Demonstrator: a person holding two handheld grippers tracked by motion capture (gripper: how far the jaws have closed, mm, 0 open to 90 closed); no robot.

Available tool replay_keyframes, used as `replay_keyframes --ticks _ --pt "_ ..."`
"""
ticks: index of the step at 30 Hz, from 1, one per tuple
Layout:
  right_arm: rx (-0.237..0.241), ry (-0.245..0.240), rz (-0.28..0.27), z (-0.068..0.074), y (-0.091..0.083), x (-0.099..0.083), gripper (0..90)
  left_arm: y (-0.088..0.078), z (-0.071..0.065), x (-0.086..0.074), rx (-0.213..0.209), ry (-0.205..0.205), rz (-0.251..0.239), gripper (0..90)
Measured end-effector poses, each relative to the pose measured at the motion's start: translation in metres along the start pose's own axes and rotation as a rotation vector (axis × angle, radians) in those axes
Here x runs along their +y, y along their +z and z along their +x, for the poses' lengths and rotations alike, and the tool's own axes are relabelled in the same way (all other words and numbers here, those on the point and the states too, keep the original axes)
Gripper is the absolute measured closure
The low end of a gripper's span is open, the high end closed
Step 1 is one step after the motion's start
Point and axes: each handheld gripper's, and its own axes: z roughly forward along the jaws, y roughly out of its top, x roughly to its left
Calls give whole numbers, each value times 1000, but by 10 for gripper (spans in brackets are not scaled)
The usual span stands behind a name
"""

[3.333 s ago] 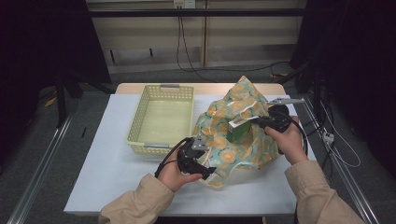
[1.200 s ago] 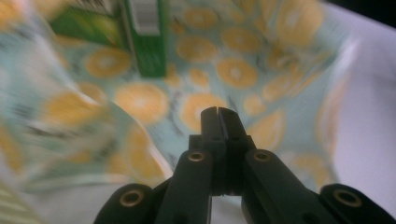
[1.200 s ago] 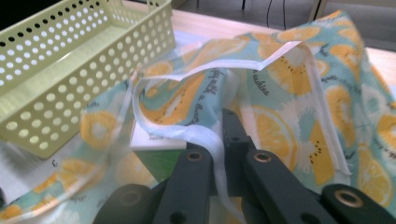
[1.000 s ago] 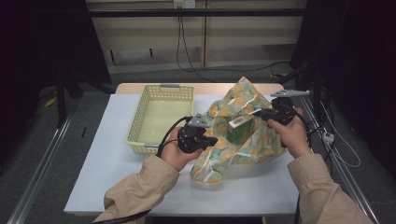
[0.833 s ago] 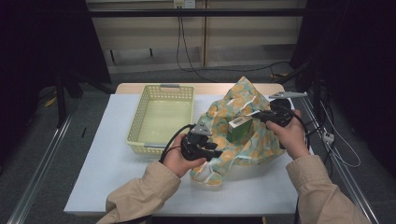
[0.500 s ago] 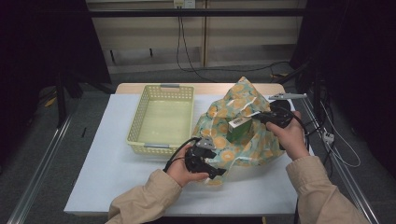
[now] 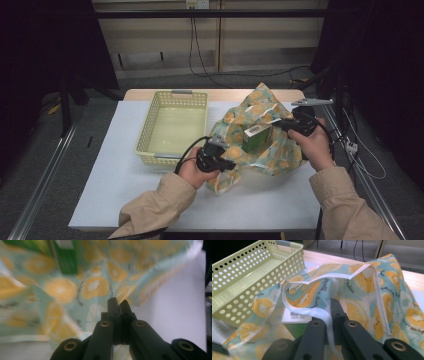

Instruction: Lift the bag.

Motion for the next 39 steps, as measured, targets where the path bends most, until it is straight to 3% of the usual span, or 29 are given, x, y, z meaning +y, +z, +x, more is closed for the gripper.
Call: replay_keyframes --ticks 4,9,16,22,27,29,31,32,35,37,39 --pt "-2 -5 -19 0 -7 9 900 -32 6 35 54 14 -76 900" --pt "-6 -14 -47 1 -18 25 900 -65 14 81 139 45 -131 900" --pt "-7 -28 -98 3 -35 54 900 -107 18 138 226 99 -222 900" --pt "5 -35 -148 8 -43 73 900 -140 14 174 261 134 -310 900" --pt "25 -39 -142 11 -41 73 900 -135 11 168 236 149 -264 900" --pt "40 -33 -140 12 -38 70 900 -129 16 160 184 116 -242 900" --pt "60 -25 -129 16 -34 66 900 -124 23 149 158 78 -221 900" --pt "66 -25 -121 19 -32 64 865 -123 26 144 151 55 -207 847" --pt "70 -5 -111 25 -25 59 511 -122 35 127 167 -26 -190 525" --pt "91 -6 -91 29 -22 57 363 -124 39 117 168 -64 -182 334" --pt "71 -8 -94 32 -22 54 251 -126 43 105 161 -88 -165 222"
